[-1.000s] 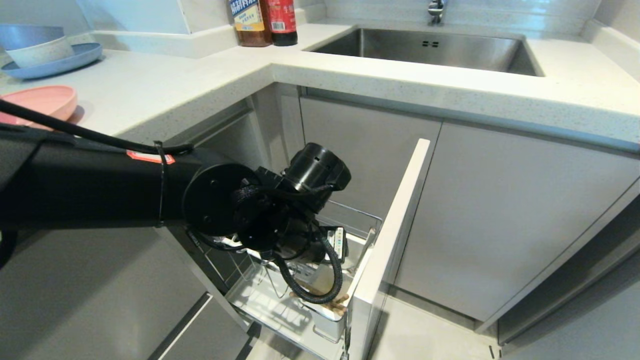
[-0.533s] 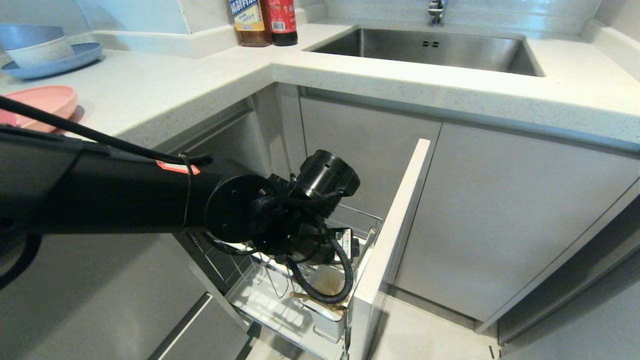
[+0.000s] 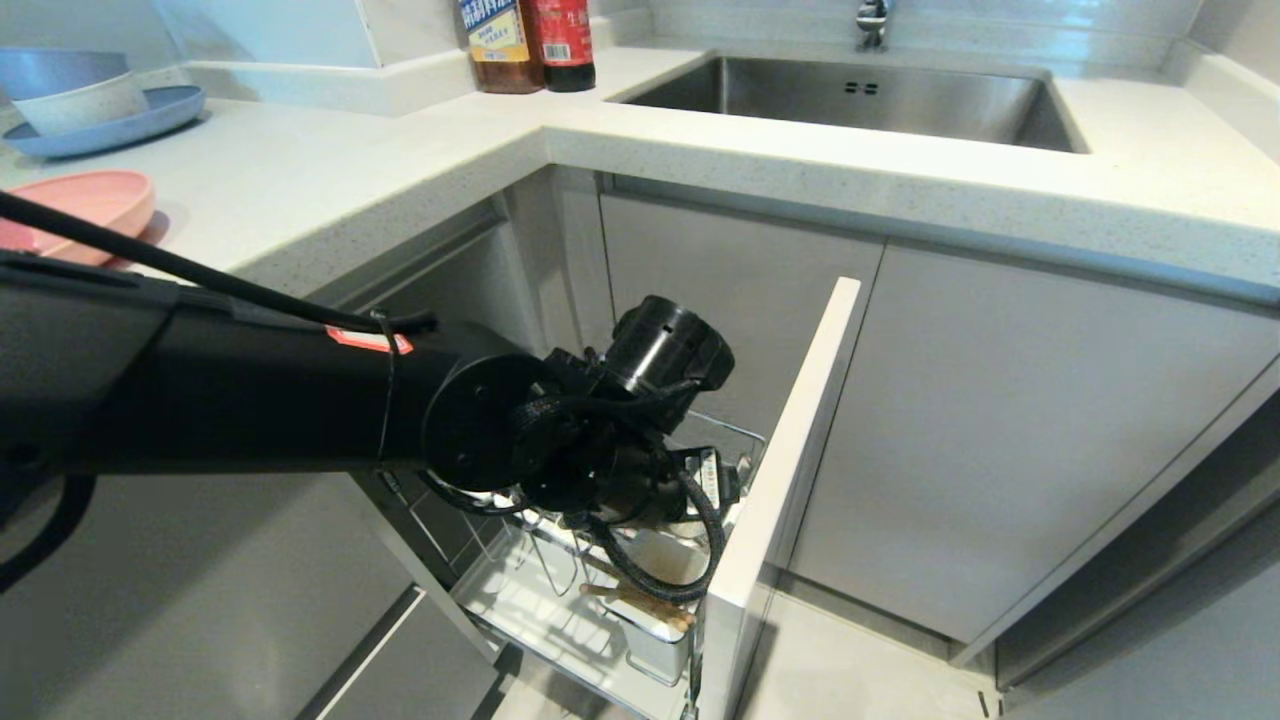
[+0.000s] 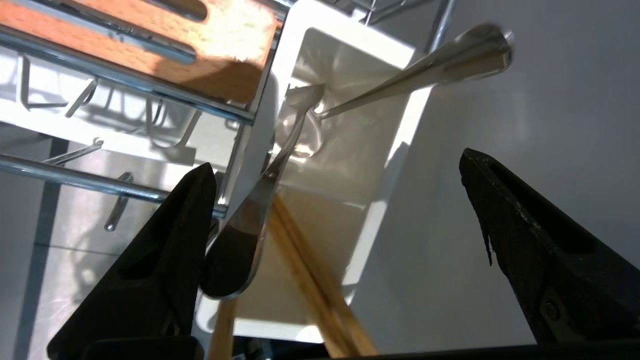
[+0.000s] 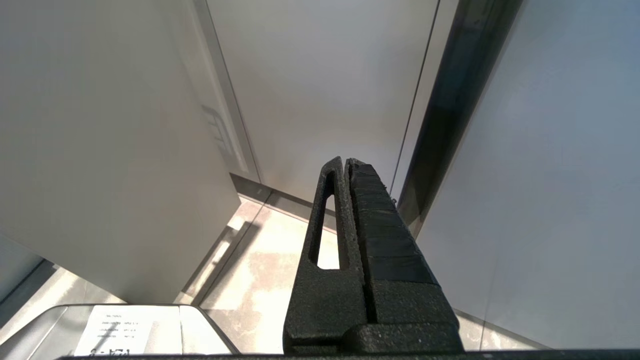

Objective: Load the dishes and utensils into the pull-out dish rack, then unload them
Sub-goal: Take the fork out of the cupboard

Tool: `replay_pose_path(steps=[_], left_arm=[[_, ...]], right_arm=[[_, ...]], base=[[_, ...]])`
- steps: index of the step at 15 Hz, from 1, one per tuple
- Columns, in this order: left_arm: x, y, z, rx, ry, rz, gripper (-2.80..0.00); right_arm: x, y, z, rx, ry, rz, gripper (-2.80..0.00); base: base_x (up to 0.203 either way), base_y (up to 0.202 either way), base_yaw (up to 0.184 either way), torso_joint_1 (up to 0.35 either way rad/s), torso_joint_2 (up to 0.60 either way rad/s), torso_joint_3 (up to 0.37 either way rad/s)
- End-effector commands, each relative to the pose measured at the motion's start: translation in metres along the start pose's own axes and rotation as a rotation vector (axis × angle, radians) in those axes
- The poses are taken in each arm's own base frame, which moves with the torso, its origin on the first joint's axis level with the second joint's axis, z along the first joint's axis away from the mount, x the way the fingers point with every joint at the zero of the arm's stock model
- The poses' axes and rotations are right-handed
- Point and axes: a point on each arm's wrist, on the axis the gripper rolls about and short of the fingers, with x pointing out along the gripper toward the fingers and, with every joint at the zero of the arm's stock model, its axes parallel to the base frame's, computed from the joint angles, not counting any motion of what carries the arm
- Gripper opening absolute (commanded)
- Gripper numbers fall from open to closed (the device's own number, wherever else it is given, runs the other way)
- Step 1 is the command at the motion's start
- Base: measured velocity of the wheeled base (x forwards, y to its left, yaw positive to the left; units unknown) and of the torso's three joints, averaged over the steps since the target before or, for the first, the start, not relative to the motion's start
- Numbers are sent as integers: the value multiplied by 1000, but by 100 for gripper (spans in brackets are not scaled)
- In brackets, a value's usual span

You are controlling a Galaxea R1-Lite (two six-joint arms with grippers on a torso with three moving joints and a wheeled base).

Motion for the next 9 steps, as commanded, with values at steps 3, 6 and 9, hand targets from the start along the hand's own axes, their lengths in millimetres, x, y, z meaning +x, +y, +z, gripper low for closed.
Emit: replay_pose_path(steps=[3,6,9], left_arm=[[3,0,-1,-3,6,7,0],[3,-1,-2,-1,10,9,0],[7,-2,-5,9,21,18,0]], right_arm=[[0,0,0,0,2,1,-280],[0,0,0,0,2,1,-280],[0,0,0,0,0,1,-280]], base=[[0,0,0,0,0,0],[0,0,0,0,0,0],[0,0,0,0,0,0]])
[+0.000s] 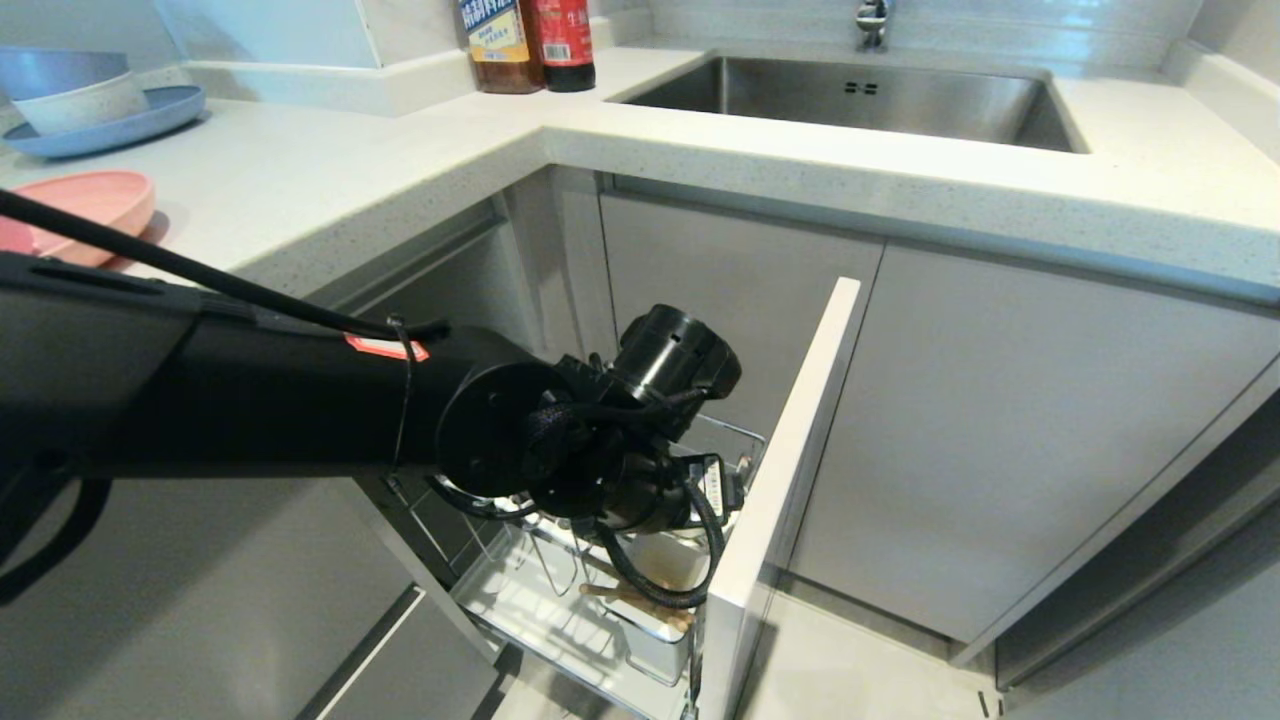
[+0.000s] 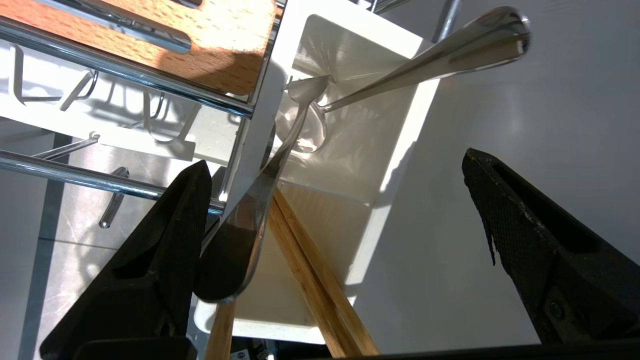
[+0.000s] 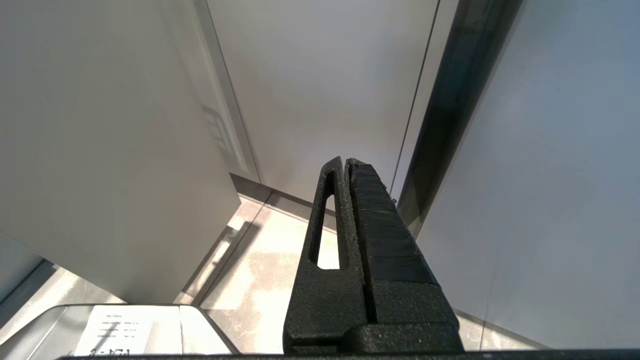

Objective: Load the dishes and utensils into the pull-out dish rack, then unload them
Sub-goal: Take the fork out of the cupboard

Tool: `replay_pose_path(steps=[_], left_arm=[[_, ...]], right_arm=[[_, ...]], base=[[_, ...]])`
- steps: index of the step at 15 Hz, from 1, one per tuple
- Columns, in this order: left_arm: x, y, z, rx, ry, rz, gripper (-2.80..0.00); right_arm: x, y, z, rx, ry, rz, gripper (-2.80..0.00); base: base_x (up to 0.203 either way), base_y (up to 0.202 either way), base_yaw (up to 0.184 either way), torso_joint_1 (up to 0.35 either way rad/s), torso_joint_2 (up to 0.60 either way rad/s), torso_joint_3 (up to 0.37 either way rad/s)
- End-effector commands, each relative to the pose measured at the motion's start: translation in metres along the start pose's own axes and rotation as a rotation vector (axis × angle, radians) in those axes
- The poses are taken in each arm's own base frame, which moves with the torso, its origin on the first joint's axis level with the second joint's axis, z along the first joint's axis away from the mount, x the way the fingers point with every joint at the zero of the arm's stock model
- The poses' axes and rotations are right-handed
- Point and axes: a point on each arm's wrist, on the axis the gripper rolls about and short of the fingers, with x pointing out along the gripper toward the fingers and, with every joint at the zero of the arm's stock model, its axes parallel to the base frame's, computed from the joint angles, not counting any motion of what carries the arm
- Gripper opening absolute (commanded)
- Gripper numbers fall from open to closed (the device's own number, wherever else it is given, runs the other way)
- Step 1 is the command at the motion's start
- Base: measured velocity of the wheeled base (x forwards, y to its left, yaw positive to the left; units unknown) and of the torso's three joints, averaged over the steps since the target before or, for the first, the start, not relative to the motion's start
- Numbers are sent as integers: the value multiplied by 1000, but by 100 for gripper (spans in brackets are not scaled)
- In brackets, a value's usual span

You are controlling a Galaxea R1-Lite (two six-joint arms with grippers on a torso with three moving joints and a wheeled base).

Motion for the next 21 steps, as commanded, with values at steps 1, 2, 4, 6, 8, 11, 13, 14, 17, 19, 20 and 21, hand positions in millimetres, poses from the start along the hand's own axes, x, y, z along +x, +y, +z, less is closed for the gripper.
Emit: replay_pose_path(steps=[1,2,4,6,8,11,13,14,17,19,20,21], left_arm=[[3,0,-1,-1,7,7,0],[3,0,-1,0,6,8,0],[4,0,-2,1,8,10,0],[4,0,-2,1,8,10,0],[5,-1,-2,2,9,11,0],[5,-1,-2,2,10,13,0],[9,-1,-4,5,16,19,0],[11,-1,-4,7,15,30,0],[12,-1,-5,8,8,44,0],[12,-1,-4,7,6,44,0],[12,-2,-3,5,-1,46,-280],[12,-2,-3,6,-7,52,-280]], right_arm=[[0,0,0,0,2,1,-280],[0,0,0,0,2,0,-280],[0,0,0,0,2,0,-280],[0,0,0,0,2,1,-280],[0,0,0,0,1,1,-280],[0,0,0,0,2,0,-280],[0,0,0,0,2,1,-280],[0,0,0,0,2,1,-280],[0,0,0,0,1,-3,-280],[0,0,0,0,2,0,-280],[0,0,0,0,1,1,-280],[0,0,0,0,2,1,-280]], base=[[0,0,0,0,0,0],[0,0,0,0,0,0],[0,0,0,0,0,0],[0,0,0,0,0,0],[0,0,0,0,0,0],[0,0,0,0,0,0],[0,0,0,0,0,0],[0,0,0,0,0,0],[0,0,0,0,0,0],[0,0,0,0,0,0],[0,0,0,0,0,0],[0,0,0,0,0,0]])
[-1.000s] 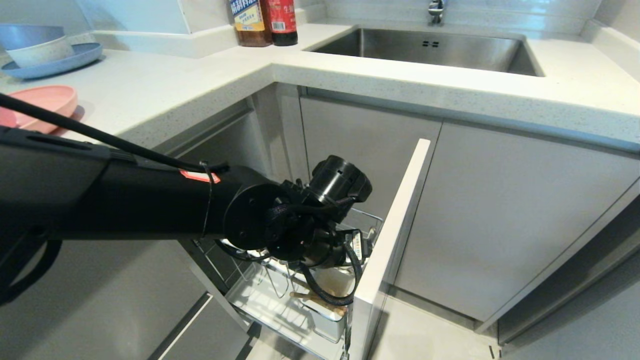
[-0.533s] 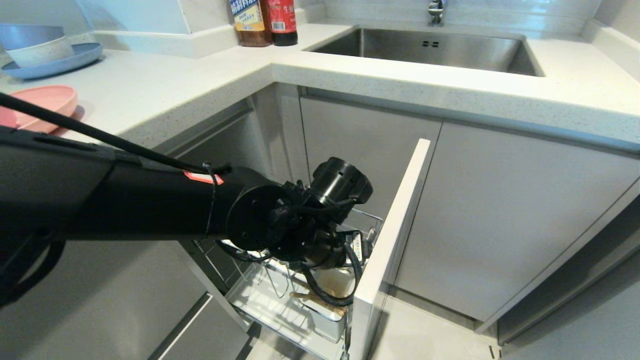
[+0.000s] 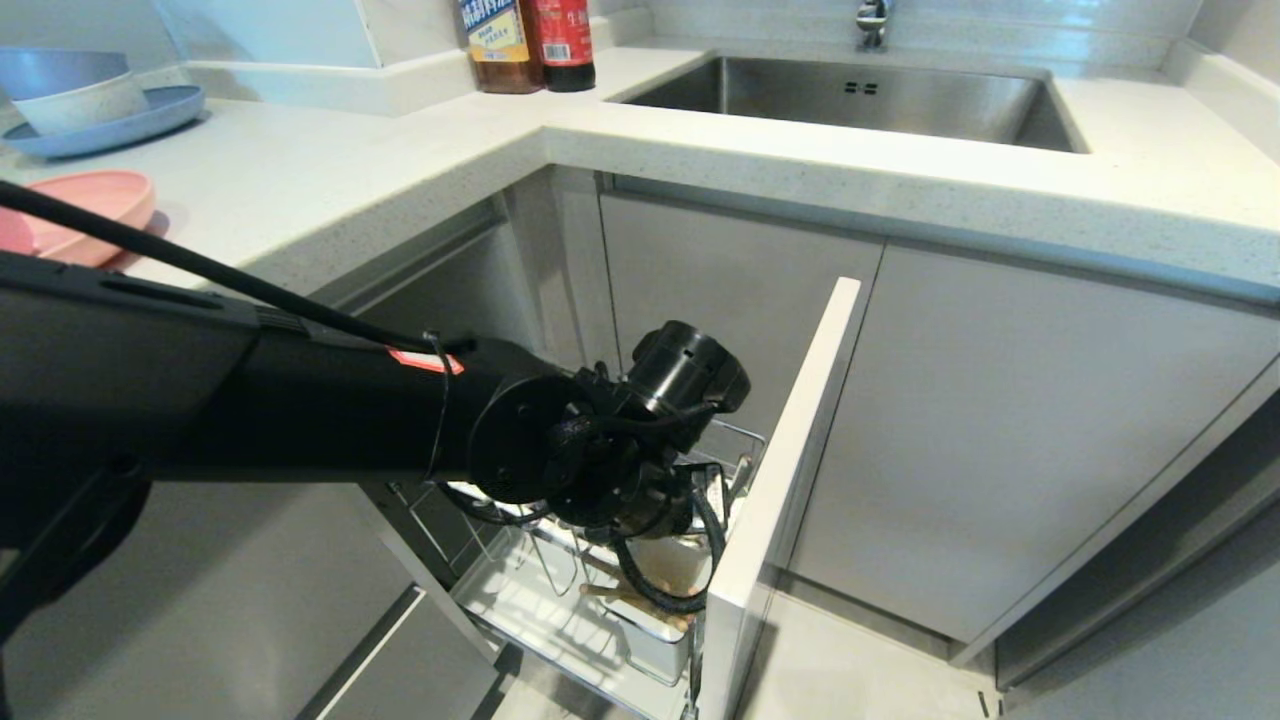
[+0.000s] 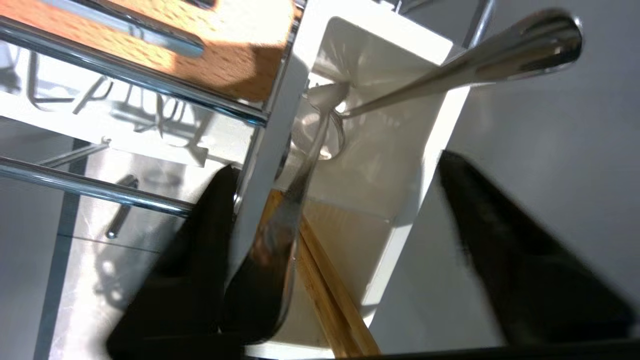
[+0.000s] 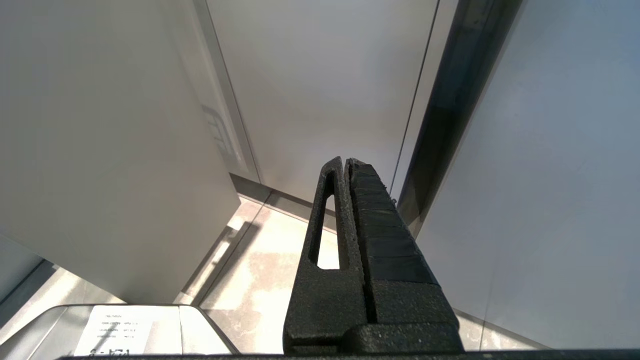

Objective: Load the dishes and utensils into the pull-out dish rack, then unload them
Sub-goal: Take the fork out of the cupboard

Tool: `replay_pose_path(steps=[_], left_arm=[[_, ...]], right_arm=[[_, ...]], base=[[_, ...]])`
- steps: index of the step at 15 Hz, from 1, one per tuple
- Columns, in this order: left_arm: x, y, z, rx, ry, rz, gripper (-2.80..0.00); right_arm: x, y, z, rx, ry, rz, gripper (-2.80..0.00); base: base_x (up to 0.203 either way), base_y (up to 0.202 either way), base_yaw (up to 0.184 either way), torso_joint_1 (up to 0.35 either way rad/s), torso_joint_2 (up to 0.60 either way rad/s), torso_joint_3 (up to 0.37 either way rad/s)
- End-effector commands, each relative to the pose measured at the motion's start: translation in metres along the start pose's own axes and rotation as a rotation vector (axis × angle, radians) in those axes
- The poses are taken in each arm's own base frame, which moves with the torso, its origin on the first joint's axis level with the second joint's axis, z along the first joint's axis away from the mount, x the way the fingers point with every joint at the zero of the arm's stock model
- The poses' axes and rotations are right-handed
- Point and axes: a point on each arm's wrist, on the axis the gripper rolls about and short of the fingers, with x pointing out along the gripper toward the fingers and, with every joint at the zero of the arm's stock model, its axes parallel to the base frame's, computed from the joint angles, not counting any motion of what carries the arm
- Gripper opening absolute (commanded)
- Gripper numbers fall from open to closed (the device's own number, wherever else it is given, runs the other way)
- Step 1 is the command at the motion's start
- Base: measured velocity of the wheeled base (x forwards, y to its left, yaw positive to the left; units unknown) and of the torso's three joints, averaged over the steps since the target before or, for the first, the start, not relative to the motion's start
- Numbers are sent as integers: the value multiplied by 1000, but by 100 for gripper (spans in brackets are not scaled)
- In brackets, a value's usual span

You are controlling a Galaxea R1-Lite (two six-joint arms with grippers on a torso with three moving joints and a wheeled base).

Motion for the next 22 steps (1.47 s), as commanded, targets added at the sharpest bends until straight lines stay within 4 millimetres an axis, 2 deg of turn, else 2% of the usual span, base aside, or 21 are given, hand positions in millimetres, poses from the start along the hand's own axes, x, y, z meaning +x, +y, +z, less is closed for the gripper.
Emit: replay_pose_path(steps=[1,13,16,19,20,22], left_arm=[[0,0,0,-3,-1,4,-280],[-2,0,0,-4,-6,5,-280],[-11,4,3,-2,-30,24,-280],[-29,9,6,27,-57,15,-280],[-33,12,5,55,-59,16,0],[-40,18,3,106,-66,16,0]], right_arm=[[0,0,0,0,2,2,-280],[0,0,0,0,2,1,-280],[0,0,0,0,2,1,-280],[0,0,0,0,1,0,-280],[0,0,0,0,1,2,-280],[0,0,0,0,1,0,-280]], base=[[0,0,0,0,0,0],[0,0,0,0,0,0],[0,0,0,0,0,0],[0,0,0,0,0,0],[0,0,0,0,0,0],[0,0,0,0,0,0]])
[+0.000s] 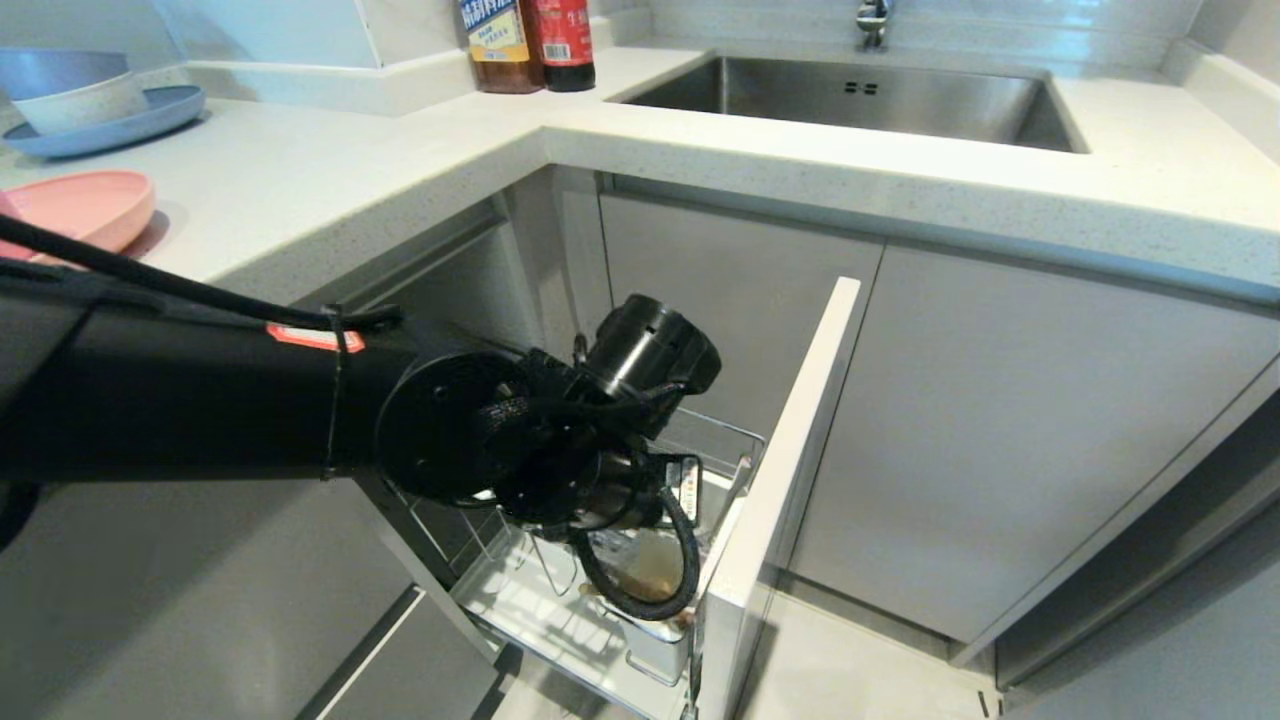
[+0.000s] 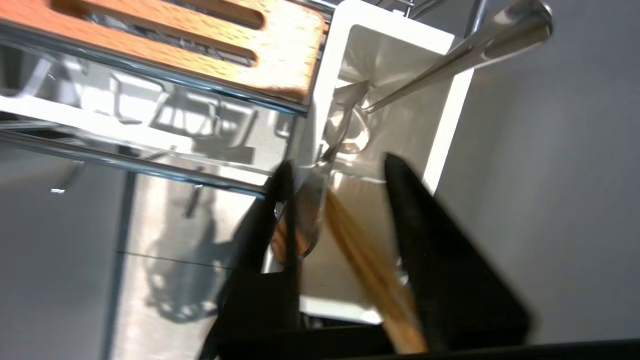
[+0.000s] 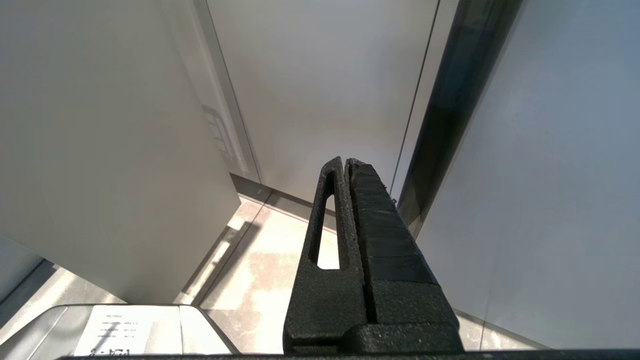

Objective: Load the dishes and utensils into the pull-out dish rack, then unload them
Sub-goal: Take the fork out of the cupboard

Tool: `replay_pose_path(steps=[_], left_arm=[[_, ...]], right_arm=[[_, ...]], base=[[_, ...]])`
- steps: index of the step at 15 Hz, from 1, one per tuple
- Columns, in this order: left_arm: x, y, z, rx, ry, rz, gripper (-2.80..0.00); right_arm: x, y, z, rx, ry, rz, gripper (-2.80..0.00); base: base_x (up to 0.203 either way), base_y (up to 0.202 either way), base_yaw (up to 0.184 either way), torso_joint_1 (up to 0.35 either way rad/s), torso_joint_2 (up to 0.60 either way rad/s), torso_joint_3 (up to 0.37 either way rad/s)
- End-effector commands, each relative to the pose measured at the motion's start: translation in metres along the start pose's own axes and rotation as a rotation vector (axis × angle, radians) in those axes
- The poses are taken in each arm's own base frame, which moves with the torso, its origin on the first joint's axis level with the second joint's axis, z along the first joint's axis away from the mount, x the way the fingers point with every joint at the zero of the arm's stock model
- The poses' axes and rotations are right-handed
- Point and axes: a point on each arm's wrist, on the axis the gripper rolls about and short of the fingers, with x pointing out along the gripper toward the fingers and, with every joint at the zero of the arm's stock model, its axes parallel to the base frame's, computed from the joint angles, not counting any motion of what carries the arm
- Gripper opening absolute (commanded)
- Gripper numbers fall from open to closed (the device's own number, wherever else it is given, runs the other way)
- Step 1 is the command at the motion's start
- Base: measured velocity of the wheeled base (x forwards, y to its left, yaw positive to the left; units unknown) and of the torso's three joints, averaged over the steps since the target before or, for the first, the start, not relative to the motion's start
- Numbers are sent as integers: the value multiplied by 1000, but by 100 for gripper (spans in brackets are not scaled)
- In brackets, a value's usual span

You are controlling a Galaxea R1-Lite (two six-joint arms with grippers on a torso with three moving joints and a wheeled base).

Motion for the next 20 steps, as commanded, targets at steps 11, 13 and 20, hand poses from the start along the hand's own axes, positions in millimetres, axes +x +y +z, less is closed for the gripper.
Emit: replay_pose_path(steps=[11,13,20], left_arm=[[-5,38,-20,255,-180,-94,0],[-1,38,-24,266,-171,-114,0],[14,36,-34,321,-119,-101,0]], right_arm=[[0,0,0,0,2,1,-280],[0,0,0,0,2,1,-280],[0,0,0,0,2,0,-280]], base=[[0,0,0,0,0,0],[0,0,0,0,0,0],[0,0,0,0,0,0]])
